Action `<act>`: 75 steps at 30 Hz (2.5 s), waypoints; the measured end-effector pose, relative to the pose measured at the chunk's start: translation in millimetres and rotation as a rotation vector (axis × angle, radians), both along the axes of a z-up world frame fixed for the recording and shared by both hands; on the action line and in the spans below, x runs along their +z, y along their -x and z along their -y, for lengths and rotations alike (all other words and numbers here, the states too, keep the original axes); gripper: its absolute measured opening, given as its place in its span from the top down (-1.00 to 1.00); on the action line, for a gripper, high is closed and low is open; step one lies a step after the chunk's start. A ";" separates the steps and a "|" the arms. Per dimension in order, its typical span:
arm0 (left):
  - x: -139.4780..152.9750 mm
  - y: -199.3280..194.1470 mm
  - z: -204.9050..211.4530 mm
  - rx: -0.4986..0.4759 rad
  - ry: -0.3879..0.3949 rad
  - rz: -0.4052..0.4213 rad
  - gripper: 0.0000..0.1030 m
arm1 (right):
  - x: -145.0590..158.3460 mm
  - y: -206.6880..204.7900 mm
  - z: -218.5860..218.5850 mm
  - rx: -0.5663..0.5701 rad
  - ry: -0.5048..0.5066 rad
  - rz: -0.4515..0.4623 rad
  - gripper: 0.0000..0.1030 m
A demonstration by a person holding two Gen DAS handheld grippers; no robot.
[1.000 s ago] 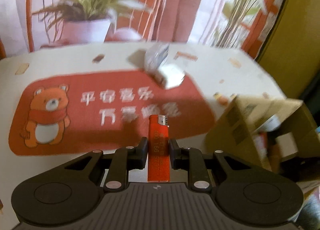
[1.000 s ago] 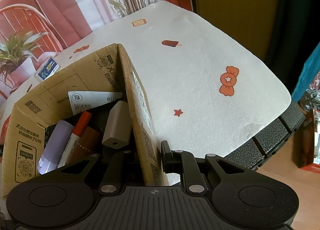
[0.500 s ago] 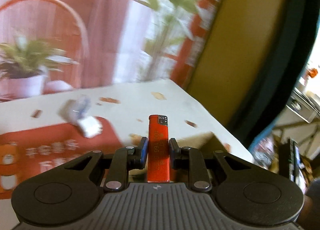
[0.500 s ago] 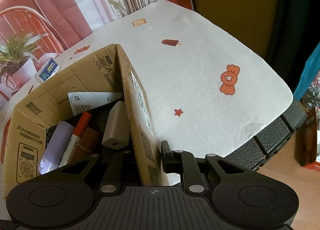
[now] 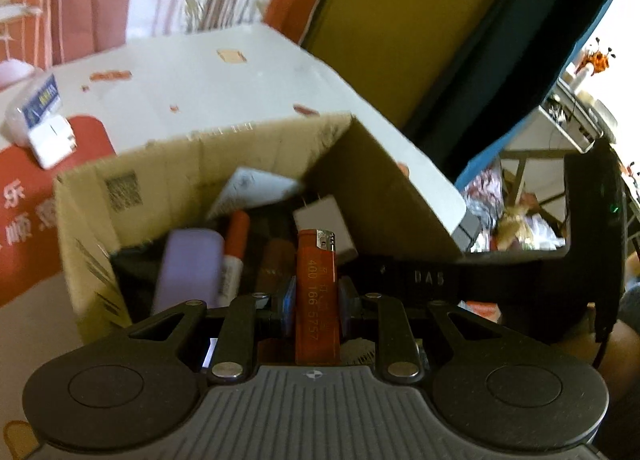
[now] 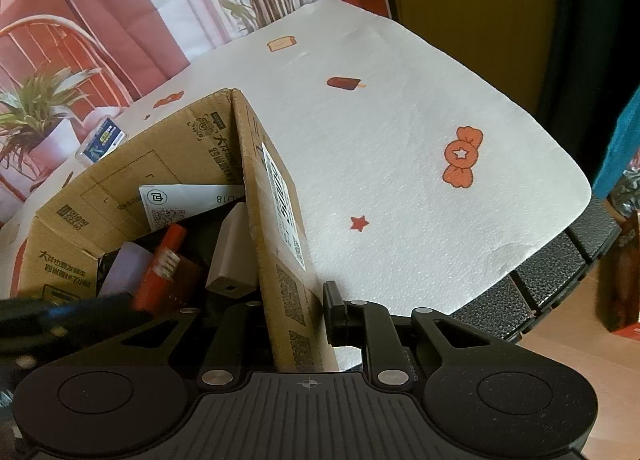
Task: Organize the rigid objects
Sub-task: 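Lower the lighter into the box and open the left gripper, then move the left tool back over the white square charger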
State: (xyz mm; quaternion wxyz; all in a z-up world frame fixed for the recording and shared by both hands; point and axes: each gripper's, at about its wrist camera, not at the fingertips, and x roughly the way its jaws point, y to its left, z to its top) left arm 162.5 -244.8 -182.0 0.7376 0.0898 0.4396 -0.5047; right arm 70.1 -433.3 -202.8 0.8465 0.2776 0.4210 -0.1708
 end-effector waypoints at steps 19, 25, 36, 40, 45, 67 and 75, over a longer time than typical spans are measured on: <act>14.2 7.9 -13.3 0.078 0.005 0.135 -0.10 | -0.3 0.9 -0.2 0.003 -0.003 0.003 0.67; 29.1 3.3 -37.2 0.225 0.015 0.227 -0.60 | -0.3 0.8 -0.3 0.003 -0.006 0.005 0.66; 51.0 -17.2 -71.9 0.363 0.098 0.201 -0.78 | 0.5 0.1 -2.3 0.008 0.006 0.004 0.68; 54.7 -37.0 -83.1 0.428 0.094 0.194 -0.78 | 0.5 -0.3 -2.2 0.009 0.008 0.002 0.68; 59.2 -76.9 -101.8 0.551 0.118 0.085 -0.77 | 0.7 -1.0 -1.3 0.007 0.010 0.000 0.68; 84.6 -183.6 -63.1 0.628 0.023 0.205 -0.70 | -3.8 -6.0 21.2 -0.142 -0.030 0.038 0.66; 26.2 -201.6 -28.0 0.599 -0.116 0.105 -0.66 | -3.2 2.2 26.1 -0.137 -0.026 0.034 0.67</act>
